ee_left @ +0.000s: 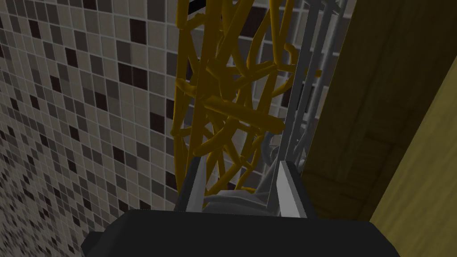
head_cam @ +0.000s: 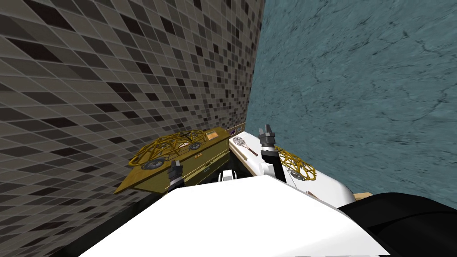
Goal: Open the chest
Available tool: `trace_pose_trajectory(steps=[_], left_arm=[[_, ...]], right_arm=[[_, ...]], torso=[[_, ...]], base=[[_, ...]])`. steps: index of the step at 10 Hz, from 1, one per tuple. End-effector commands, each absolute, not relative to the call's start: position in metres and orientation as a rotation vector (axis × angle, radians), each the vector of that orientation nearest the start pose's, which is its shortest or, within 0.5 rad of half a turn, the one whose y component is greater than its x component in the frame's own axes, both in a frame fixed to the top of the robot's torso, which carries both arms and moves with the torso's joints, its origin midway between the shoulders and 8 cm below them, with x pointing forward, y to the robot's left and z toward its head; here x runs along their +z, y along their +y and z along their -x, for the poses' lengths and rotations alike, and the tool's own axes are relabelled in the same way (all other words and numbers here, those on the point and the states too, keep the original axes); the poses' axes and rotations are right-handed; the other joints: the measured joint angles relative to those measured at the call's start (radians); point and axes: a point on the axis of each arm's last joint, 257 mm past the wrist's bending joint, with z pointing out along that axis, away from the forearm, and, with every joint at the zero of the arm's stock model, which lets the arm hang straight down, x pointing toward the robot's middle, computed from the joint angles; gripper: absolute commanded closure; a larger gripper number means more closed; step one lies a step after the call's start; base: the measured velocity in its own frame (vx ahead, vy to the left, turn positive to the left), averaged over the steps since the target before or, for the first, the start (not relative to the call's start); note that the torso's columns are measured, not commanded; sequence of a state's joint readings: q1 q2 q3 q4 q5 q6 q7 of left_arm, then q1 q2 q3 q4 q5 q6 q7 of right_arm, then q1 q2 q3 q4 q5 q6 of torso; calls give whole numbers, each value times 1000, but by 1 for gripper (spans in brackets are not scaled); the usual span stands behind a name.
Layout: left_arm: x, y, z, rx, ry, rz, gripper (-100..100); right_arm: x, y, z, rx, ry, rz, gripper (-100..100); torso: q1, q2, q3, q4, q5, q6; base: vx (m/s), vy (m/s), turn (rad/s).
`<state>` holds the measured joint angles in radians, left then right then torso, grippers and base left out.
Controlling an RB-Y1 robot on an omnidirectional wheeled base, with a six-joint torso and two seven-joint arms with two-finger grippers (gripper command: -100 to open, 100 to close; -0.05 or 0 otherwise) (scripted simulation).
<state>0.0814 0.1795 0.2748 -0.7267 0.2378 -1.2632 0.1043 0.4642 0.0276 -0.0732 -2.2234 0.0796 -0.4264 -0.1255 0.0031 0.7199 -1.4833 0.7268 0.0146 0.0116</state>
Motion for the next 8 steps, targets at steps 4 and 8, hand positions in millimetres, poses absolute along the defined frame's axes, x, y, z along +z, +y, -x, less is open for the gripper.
trace_pose_trajectory(steps=[4,8], left_arm=[[-336,436,-334,-1018,635,1156,-100],[-363,404,-329,-1017,614,1244,-100]], right_arm=[[-4,-301,-366,1281,657,-756,0],[-4,-301,-366,1281,657,-756,0]], torso=[[1,5,2,4,-4,-2],[-3,18,7,11,-14,-11]], base=[[36,-40,-12],[68,-55,-10]])
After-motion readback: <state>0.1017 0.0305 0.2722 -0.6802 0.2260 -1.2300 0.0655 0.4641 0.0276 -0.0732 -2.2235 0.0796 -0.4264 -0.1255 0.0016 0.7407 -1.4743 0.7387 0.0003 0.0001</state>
